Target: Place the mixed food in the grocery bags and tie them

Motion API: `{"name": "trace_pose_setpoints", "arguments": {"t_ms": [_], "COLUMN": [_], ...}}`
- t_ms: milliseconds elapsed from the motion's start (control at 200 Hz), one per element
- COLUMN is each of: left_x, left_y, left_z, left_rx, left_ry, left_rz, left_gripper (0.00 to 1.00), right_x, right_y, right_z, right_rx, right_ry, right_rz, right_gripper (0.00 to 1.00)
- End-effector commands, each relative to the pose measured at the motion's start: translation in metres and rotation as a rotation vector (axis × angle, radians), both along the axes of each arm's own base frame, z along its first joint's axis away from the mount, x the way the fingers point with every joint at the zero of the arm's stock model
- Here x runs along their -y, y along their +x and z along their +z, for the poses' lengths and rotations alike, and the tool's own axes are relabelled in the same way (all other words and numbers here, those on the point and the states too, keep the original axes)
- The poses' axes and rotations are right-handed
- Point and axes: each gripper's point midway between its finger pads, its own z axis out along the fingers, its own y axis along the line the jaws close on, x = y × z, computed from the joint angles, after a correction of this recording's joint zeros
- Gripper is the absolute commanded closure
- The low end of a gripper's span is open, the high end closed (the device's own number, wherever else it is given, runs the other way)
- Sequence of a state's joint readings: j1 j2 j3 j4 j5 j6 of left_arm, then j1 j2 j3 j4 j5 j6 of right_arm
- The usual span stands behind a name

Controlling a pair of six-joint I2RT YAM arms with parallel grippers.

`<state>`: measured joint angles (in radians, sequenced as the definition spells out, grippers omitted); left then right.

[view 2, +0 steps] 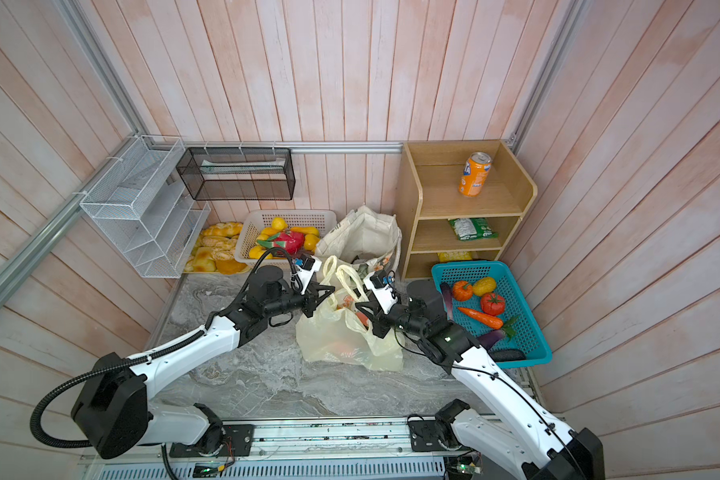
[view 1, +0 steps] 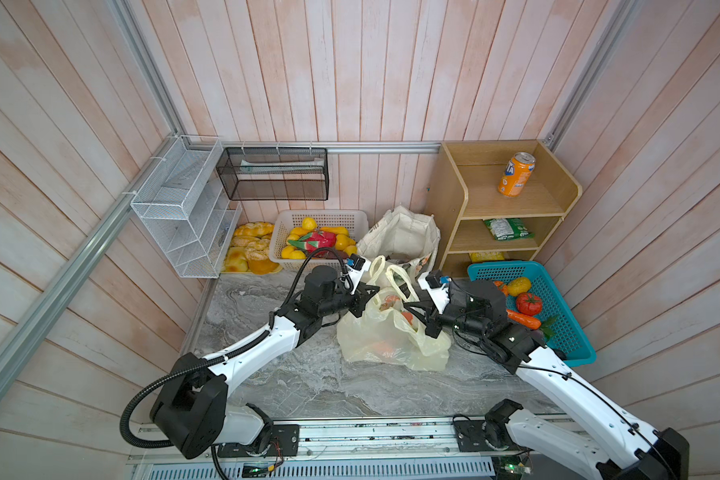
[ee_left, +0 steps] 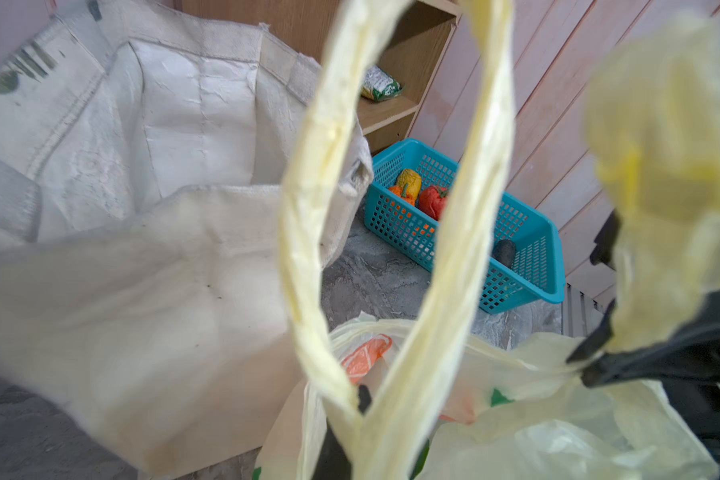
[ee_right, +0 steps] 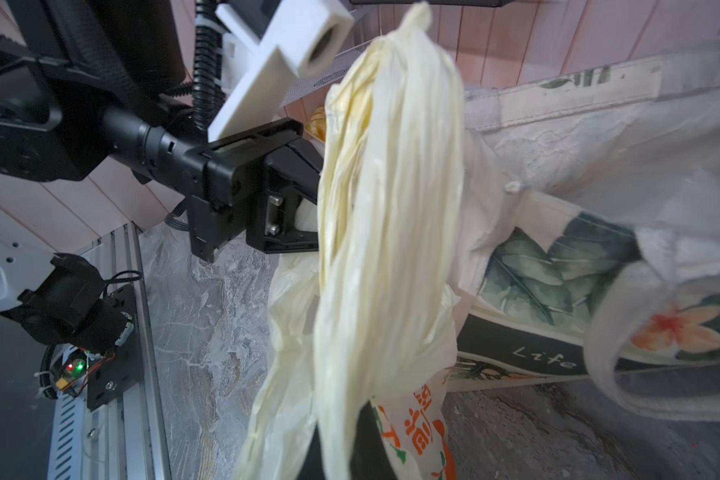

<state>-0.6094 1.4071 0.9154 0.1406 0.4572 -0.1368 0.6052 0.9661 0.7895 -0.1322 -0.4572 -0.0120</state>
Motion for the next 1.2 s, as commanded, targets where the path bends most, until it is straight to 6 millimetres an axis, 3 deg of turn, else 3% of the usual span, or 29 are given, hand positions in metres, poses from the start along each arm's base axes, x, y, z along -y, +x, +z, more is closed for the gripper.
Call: {"name": "trace_pose_setpoints", "arguments": {"t_ms": [0,130,370,570,865,1195], "left_x": [0.005,0.008,0.009,-0.001,-0.008,-0.008], "left_y": [-0.001,-0.004,-0.031,-0.045,-0.052,-0.050], "left_z": [0.001,-0.003,0.012,0.024,0.024,0.032], "left_rx": [-0.016,-0.036,0.009,0.011,0.014,0.037], "left_ry": [0.030,0.051,0.026,-0.025,-0.048,-0.081], "left_rz": [-0.054,-0.101,-0.276,-0.376,-0.415,-0.405], "left_gripper": [1.00,1.00,1.00,1.00,0.73,0.63], "right_x": [-0.007,-0.013,-0.022,-0.026,-0.025,-0.033], "right_y": [-0.001,-0.003,0.014,0.026,0.033,0.032], "right_z": [0.009,0.010,0.000,-0.010,-0.023,-0.028], "right_rx": [0.073,0.063,0.034,0.012,-0.018,-0.050], "right_ry": [-0.054,-0.058,-0.119,-0.161,-0.188,-0.198], "right_rz": [0.030,0.065,0.062,0.049,0.020,0.054], "right_gripper": [1.00,1.00,1.00,1.00,1.00,1.00]}}
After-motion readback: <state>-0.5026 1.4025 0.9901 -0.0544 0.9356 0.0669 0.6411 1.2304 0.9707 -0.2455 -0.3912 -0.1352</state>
